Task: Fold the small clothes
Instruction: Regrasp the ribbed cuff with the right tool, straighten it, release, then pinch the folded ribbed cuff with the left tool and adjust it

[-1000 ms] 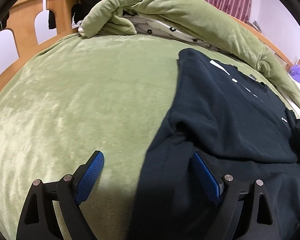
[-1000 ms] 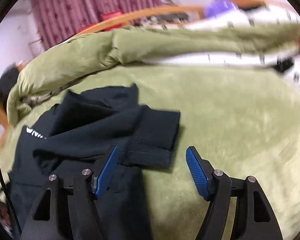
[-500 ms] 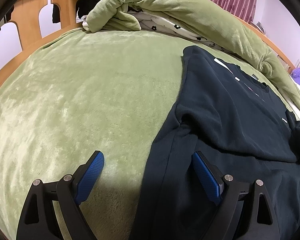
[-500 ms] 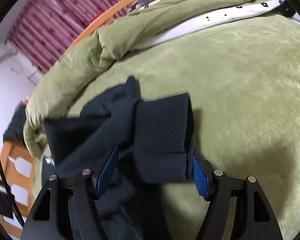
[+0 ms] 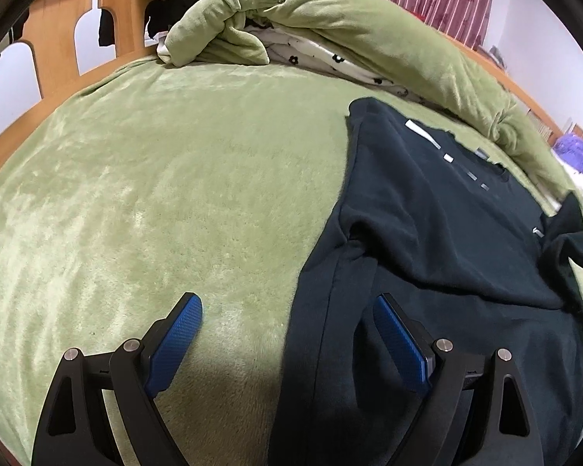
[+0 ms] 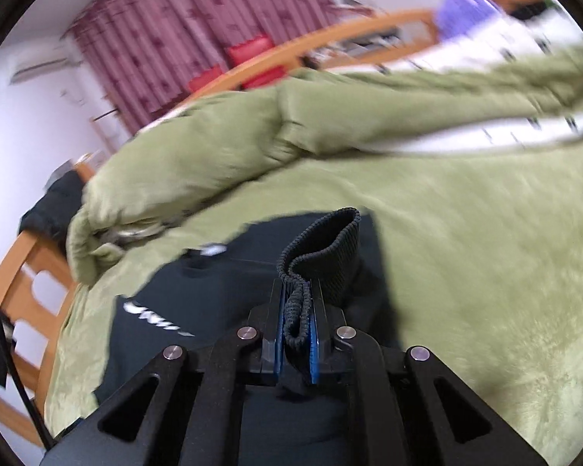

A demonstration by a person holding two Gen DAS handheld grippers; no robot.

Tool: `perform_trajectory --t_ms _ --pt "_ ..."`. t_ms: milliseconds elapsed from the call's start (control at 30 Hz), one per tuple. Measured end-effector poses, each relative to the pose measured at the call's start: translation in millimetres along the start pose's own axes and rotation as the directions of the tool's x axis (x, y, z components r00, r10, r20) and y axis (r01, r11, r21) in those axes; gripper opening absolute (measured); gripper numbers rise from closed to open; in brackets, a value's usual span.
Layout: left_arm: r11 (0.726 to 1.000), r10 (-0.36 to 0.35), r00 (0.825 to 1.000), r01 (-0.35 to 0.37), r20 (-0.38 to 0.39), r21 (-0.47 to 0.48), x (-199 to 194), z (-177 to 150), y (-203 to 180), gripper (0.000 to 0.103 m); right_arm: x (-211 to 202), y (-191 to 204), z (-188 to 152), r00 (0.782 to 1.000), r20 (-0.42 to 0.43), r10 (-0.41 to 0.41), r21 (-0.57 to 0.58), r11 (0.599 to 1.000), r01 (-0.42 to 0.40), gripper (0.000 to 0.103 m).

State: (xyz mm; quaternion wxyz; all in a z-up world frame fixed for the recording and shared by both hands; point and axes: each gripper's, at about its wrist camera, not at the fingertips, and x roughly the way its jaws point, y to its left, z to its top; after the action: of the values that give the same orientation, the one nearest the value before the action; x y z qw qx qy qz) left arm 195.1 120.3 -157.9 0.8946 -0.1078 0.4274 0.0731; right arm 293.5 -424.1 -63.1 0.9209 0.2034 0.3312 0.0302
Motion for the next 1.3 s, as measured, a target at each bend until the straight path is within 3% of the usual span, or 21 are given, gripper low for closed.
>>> perform_trajectory --t_ms 167,367,533,667,733,833,900,967,1100,1300 --pt "1.000 0.006 1.000 -0.006 0.021 0.014 -9.2 9.8 4.6 0.089 -7.5 104.3 8.7 0.996 0.000 0.094 -0.134 0.987 -0.093 0.010" --pt "0.998 0.032 0.996 -0.037 0.085 0.057 -21.3 21.5 13.6 0.089 32.6 207.0 -26.7 0.977 -0.100 0.188 -0.252 0.945 -0.208 0.010" --pt "0.996 0.014 0.993 -0.024 0.117 0.088 -19.5 30.0 14.5 0.089 82.2 251.5 -70.6 0.959 -0.208 0.194 -0.286 0.925 -0.249 0.011" --pt "0.997 -0.043 0.993 0.036 0.110 0.071 -15.8 38.3 10.1 0.089 122.3 262.8 -103.1 0.929 -0.331 0.163 -0.290 0.920 -0.265 0.025" --pt "0.996 -0.071 0.992 0.065 0.107 0.060 -15.3 40.5 6.9 0.089 121.1 259.9 -107.3 0.920 -0.357 0.163 -0.311 0.908 -0.281 0.039" --pt "0.993 -0.101 0.988 0.093 0.121 0.068 -16.4 43.7 -4.5 0.089 92.5 242.9 -101.5 0.941 -0.290 0.176 -0.363 0.889 -0.278 0.057" --pt "0.990 -0.122 0.985 0.112 0.123 0.085 -15.5 44.7 -15.7 0.089 71.4 228.1 -94.1 0.958 -0.230 0.170 -0.400 0.881 -0.252 0.063" --pt "0.985 -0.151 0.982 0.140 0.114 0.103 -11.1 45.5 -31.5 0.089 45.4 197.1 -87.5 0.980 -0.149 0.135 -0.424 0.886 -0.186 0.065" --pt "0.973 -0.203 0.976 0.192 0.080 0.125 3.6 43.6 -64.8 0.088 18.3 128.2 -82.1 0.997 -0.068 0.038 -0.380 0.923 -0.061 0.065" --pt "0.952 -0.295 0.955 0.292 0.019 0.095 22.0 34.2 -99.1 0.085 -2.2 26.5 -88.2 0.991 -0.013 -0.130 -0.273 0.954 0.122 0.065"
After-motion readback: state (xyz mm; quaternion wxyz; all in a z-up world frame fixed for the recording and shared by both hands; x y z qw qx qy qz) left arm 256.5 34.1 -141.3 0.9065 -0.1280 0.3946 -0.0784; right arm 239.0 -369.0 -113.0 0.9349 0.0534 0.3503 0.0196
